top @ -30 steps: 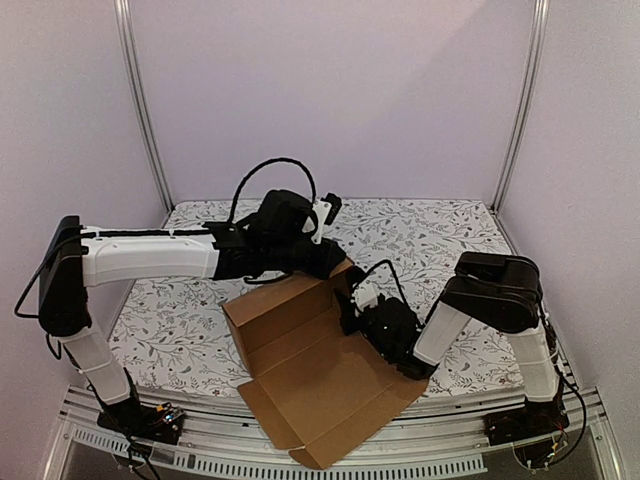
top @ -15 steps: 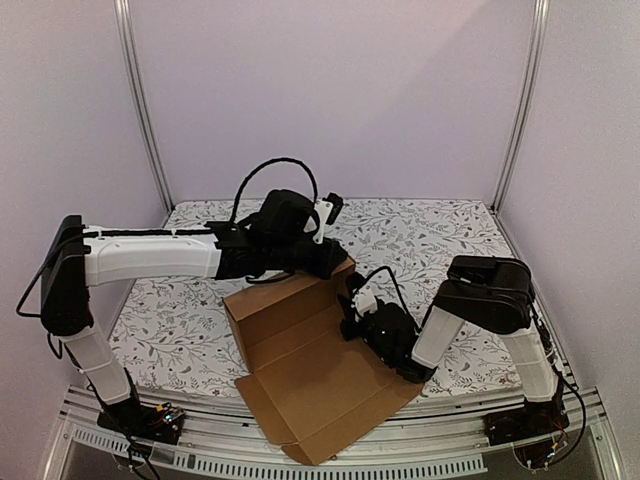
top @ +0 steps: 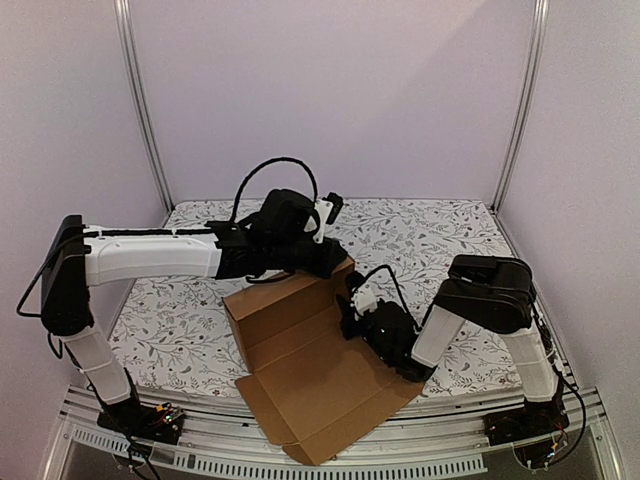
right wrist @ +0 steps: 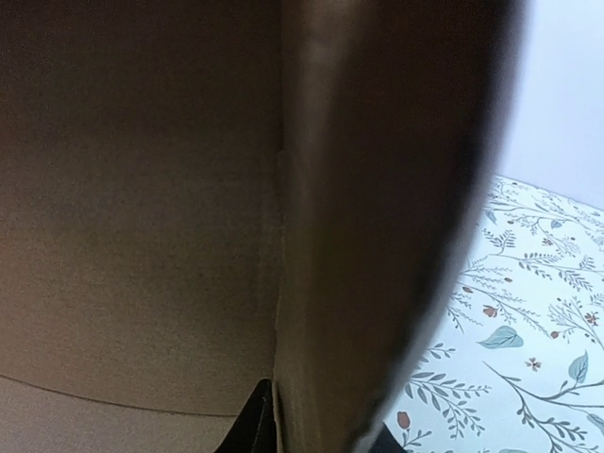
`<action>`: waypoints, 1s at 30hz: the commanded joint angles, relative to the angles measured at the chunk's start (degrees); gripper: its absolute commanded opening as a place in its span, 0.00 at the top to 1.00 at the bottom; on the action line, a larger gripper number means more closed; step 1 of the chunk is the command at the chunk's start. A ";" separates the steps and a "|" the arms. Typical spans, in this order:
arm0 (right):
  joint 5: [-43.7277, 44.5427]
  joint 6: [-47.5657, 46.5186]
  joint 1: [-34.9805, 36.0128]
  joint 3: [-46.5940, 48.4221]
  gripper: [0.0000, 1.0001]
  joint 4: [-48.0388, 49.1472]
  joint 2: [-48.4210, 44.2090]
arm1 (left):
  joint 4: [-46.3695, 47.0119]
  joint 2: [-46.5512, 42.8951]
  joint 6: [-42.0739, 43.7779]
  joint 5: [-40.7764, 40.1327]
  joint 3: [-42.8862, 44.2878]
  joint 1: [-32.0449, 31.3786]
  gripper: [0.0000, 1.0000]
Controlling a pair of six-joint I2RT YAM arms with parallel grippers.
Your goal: Fold the paper box
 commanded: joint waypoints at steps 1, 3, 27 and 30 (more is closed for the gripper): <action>0.97 -4.81 -0.29 1.37 0.77 1.07 -3.13 | -5.39 1.43 -0.44 1.60 -0.53 -1.00 0.89; 1.16 -5.81 -0.28 1.66 0.76 1.07 -3.88 | -5.54 1.14 -0.37 1.43 -0.69 -1.01 0.89; -0.63 -10.52 -0.75 3.79 1.00 0.99 -7.95 | -5.75 -0.62 -0.21 1.22 -2.00 -1.09 0.89; -0.58 -10.28 -0.76 3.59 1.00 1.01 -7.93 | -5.80 -1.17 -0.31 1.25 -2.33 -1.11 0.90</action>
